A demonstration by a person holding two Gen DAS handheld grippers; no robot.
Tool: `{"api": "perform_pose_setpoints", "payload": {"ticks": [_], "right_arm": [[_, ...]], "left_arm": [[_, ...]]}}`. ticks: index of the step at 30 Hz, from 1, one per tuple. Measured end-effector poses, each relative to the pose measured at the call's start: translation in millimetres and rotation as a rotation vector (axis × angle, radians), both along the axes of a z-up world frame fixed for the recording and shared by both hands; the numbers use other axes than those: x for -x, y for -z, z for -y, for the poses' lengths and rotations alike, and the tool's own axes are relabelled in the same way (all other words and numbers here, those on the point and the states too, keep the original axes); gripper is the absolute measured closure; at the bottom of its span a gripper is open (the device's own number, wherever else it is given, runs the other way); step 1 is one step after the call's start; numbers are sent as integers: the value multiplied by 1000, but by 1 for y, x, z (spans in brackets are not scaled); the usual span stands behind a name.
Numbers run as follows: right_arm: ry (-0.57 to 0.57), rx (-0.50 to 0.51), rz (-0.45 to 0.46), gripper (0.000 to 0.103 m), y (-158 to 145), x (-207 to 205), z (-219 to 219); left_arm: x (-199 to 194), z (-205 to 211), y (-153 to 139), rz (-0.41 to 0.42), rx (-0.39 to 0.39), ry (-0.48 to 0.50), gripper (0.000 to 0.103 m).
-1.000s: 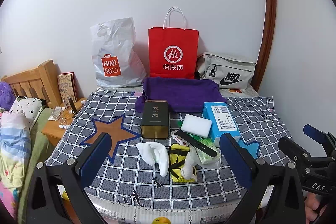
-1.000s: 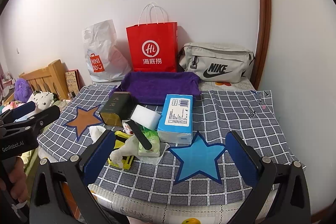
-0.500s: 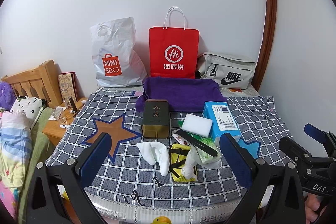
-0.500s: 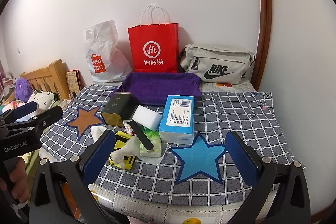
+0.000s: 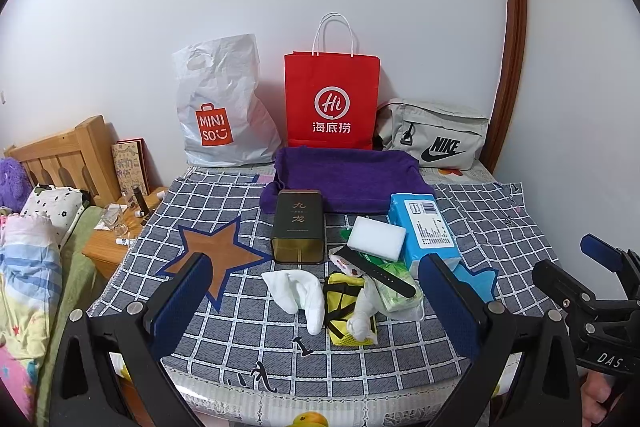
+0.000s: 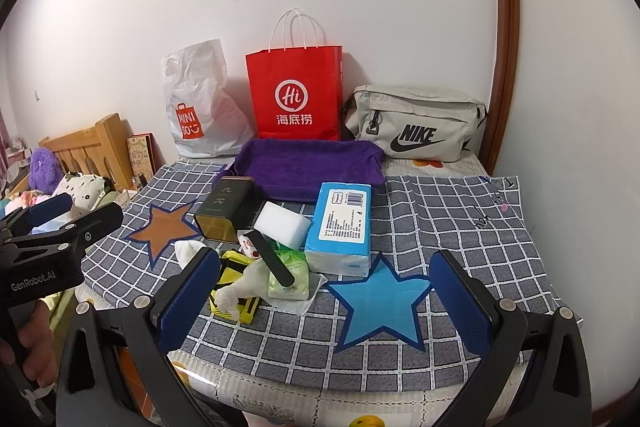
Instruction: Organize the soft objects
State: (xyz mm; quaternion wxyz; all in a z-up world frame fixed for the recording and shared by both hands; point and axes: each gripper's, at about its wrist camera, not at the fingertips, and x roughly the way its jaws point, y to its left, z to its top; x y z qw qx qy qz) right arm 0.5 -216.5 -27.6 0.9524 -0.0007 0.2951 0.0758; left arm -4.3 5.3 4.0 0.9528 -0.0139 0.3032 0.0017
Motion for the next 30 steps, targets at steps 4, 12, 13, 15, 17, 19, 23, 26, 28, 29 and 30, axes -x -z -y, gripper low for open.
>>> {"api": "perform_pose_setpoints", "payload": {"ticks": [4, 12, 13, 15, 17, 19, 23, 26, 28, 29, 30], "right_arm": [[-3, 4, 4, 0, 1, 0, 0], [-4, 2, 3, 0, 1, 0, -1], [-4, 1, 4, 0, 2, 1, -1], [-5, -1, 4, 0, 2, 1, -1], [-6, 0, 4, 0, 2, 1, -1], [-7, 1, 5, 0, 2, 1, -2], [-12, 3, 3, 0, 2, 0, -4], [-19, 8, 3, 0, 1, -2, -6], [-24, 13, 5, 0, 1, -3, -7], [-26, 15, 6, 0, 1, -4, -7], [-30, 15, 6, 0, 1, -5, -7]], "left_arm": [[0, 0, 0, 0, -1, 0, 0], [1, -2, -2, 6, 0, 4, 0], [0, -3, -3, 6, -1, 5, 0], [0, -3, -4, 6, -2, 6, 0], [-1, -2, -5, 5, -5, 7, 0], [-1, -2, -5, 6, -6, 6, 0], [-1, -2, -5, 7, -7, 7, 0], [-1, -2, -5, 6, -8, 7, 0], [-2, -1, -5, 5, -11, 10, 0], [-4, 0, -6, 3, -13, 13, 0], [-6, 1, -6, 2, -16, 14, 0]]}}
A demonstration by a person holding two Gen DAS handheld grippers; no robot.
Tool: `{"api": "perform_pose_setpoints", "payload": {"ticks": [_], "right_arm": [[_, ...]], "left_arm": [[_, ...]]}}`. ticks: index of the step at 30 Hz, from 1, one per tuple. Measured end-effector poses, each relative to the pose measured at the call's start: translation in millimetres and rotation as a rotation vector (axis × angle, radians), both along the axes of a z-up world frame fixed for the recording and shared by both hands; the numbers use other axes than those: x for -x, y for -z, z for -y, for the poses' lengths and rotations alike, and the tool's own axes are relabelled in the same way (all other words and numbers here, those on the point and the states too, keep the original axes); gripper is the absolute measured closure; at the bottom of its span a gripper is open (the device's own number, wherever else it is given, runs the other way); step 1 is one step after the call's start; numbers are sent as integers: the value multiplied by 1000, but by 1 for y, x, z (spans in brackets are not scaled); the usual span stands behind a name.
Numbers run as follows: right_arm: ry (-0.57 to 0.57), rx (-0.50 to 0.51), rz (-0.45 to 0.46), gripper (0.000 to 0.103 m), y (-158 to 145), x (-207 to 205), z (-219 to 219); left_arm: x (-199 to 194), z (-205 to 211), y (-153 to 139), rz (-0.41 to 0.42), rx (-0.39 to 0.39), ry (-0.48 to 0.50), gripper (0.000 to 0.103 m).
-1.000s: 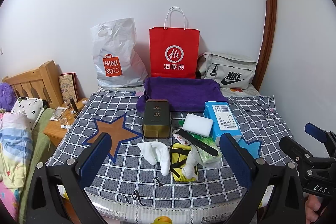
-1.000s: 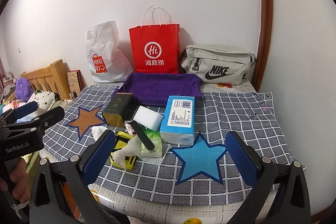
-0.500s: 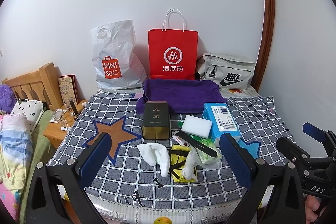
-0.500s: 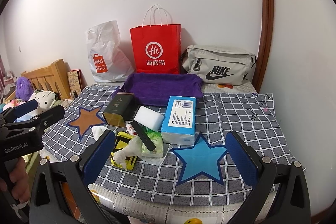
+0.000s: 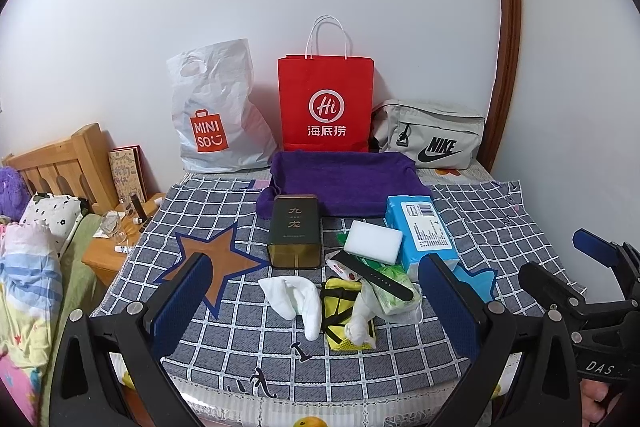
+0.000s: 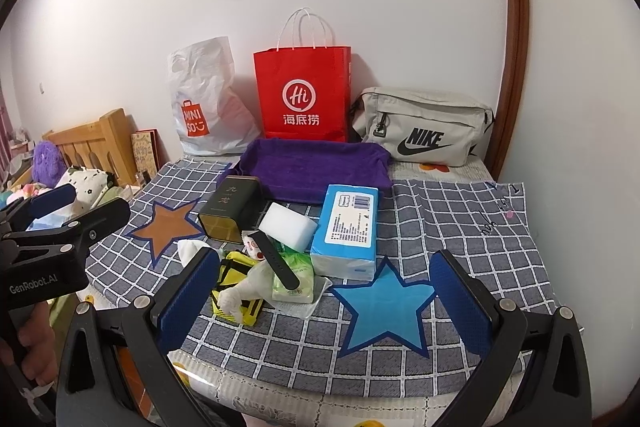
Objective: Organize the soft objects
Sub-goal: 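Grasp the white cloth with the left tool while the right tool approaches the black watch strap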
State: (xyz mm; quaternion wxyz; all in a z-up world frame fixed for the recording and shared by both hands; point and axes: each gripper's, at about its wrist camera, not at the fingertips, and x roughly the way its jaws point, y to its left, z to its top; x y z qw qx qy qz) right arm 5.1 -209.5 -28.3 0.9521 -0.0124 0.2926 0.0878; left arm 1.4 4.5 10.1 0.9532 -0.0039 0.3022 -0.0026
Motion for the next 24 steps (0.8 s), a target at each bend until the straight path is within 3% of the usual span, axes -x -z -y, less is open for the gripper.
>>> {"api": "perform_pose_setpoints", "payload": {"ticks": [6, 13, 19, 24], "right_arm": [[-20, -18, 5, 0, 1, -8, 5], [-19, -25, -74, 0, 30, -36, 12], [-44, -16, -94, 0, 50, -51, 6], [-67, -10, -123, 0, 66, -64, 1]], "left_arm": [[-10, -1, 3, -1, -6, 9, 0], [-23, -9, 22, -3, -31, 17, 0], [-52, -28, 60, -120, 6, 3, 0], [-69, -42, 89, -161, 31, -19, 0]]}}
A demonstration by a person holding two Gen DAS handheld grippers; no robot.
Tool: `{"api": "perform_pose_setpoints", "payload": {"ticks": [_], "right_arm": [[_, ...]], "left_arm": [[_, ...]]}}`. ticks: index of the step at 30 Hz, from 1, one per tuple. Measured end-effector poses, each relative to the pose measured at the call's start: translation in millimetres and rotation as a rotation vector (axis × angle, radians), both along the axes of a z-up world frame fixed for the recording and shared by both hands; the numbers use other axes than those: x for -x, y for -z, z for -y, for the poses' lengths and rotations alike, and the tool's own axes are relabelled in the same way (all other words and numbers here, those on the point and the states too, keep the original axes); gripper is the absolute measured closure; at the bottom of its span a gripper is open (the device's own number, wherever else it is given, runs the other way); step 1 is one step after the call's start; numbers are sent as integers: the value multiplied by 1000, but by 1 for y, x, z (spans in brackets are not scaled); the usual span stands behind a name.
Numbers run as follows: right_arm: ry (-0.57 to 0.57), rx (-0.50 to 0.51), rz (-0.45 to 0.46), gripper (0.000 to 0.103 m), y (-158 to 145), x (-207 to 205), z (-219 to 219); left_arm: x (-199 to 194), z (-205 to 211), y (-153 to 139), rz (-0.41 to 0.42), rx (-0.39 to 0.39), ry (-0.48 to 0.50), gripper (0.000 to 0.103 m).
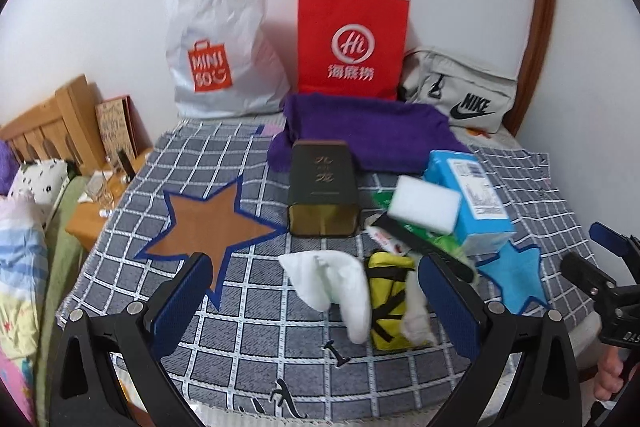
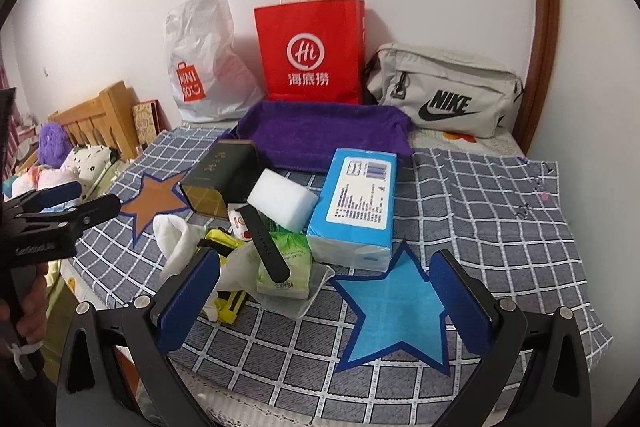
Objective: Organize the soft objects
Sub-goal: 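Grasp the white cloth with the left tool while the right tool approaches the black watch strap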
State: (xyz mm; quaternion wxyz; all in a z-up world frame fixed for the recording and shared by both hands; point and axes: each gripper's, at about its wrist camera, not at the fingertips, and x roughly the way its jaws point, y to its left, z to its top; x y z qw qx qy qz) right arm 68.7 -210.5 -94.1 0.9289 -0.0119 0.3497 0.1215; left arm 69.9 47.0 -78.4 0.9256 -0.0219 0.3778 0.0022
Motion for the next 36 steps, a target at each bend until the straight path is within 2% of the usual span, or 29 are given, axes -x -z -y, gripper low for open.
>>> {"api": "perform_pose_setpoints", "payload": {"ticks": [5, 7, 9, 18, 20, 22, 25, 27, 30, 36], "right_arm": [[-19, 3, -18, 0, 14, -13, -4], [-26, 3, -32, 0, 20, -18, -6], [-31, 0, -50, 0, 26, -24, -7], [-31, -41, -151, 0, 59, -54, -2], [-32, -53, -170, 0, 65, -59, -3], [-33, -61, -187, 0, 71, -64, -5], [-55, -73, -205, 1, 76, -71, -14], [-84, -72, -205, 4, 77, -74, -23], [-128, -52, -196, 5, 76, -78, -37], [-192, 4, -191, 14, 76, -82, -61]], "left_arm": [[-16, -6, 22, -29, 14, -11, 1], [-25, -7, 32, -62, 29, 8, 13], [-34, -5, 42, -90, 33, 15, 16], [-65, -5, 75, -160, 61, 19, 16], [-71, -7, 83, -176, 71, 16, 23], [-76, -7, 92, -195, 79, 21, 47], [-81, -9, 101, -212, 89, 37, 68], [-83, -11, 102, -213, 92, 45, 77], [-84, -17, 100, -209, 107, 56, 83], [-82, -33, 93, -189, 88, 17, 83]]}}
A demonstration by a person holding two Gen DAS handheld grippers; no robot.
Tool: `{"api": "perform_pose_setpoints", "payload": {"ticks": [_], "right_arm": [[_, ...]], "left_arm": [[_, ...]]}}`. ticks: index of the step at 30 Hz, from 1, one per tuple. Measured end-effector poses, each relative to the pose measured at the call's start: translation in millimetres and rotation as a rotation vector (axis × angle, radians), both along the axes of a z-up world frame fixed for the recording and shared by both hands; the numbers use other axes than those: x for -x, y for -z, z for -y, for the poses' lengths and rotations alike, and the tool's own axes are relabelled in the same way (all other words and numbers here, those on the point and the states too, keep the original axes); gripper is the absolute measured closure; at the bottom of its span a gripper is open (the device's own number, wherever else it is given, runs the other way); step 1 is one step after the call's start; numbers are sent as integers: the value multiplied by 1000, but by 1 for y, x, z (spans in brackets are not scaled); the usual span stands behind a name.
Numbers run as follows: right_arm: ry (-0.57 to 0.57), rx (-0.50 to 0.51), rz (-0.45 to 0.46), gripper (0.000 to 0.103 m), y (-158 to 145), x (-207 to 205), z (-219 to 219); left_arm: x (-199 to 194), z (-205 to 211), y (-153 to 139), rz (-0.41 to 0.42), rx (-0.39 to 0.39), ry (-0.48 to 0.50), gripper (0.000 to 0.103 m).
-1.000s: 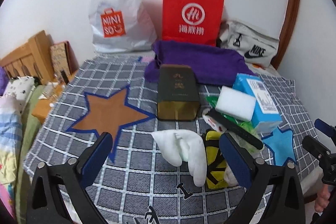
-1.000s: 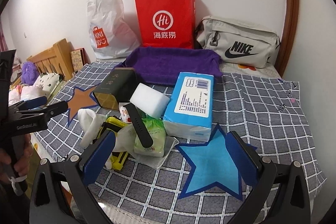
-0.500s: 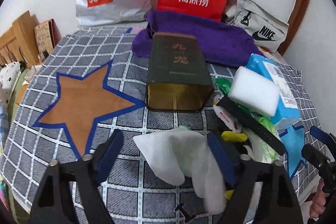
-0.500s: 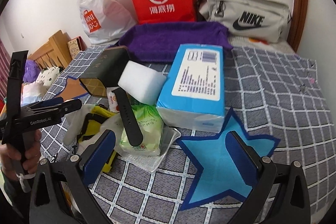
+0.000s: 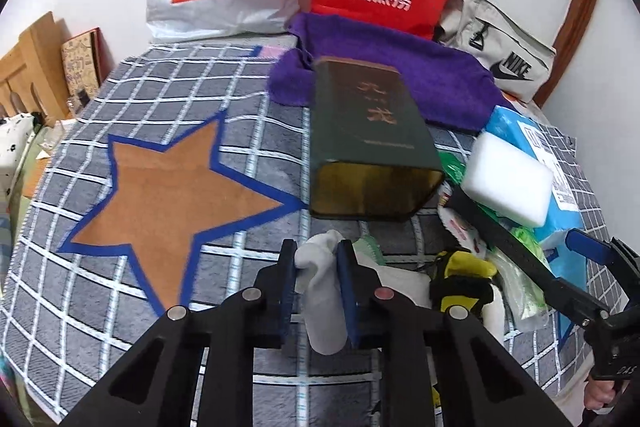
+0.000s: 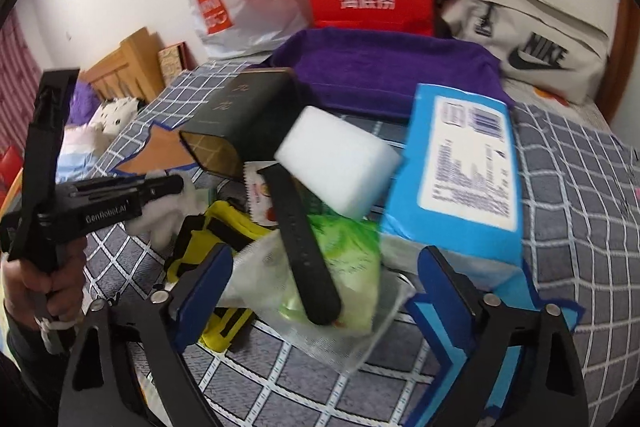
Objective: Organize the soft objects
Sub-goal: 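Grasp the white cloth with the left tool while the right tool approaches the black watch strap, then grasp the black watch strap with the right tool while the left tool holds the white cloth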
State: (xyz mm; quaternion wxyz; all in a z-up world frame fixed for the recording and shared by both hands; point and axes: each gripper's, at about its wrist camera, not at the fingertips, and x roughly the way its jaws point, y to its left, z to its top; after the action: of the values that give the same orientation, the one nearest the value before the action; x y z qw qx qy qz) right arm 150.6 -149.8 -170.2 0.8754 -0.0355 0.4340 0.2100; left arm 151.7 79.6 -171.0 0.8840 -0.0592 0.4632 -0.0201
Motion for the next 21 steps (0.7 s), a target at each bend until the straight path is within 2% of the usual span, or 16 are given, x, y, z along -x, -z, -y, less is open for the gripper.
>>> {"api": "perform_pose_setpoints", "payload": {"ticks": [3, 10, 12, 13, 16, 21], "right_arm": [[-19, 32, -4, 24, 3, -2, -10], [-10, 64, -34, 37, 12, -8, -15], [-28, 77, -48, 64, 16, -9, -19], [-32, 87, -60, 68, 18, -9, -21], [-36, 132, -34, 73, 20, -6, -26], [-60, 98, -28, 83, 12, 4, -20]], "left_arm": [[0, -7, 2, -3, 9, -10, 83], [7, -26, -5, 17, 37, -43, 83], [9, -31, -7, 26, 45, -51, 83], [10, -34, -9, 32, 44, -56, 83], [12, -38, -10, 30, 39, -61, 83], [16, -41, -8, 25, 49, -63, 83]]}}
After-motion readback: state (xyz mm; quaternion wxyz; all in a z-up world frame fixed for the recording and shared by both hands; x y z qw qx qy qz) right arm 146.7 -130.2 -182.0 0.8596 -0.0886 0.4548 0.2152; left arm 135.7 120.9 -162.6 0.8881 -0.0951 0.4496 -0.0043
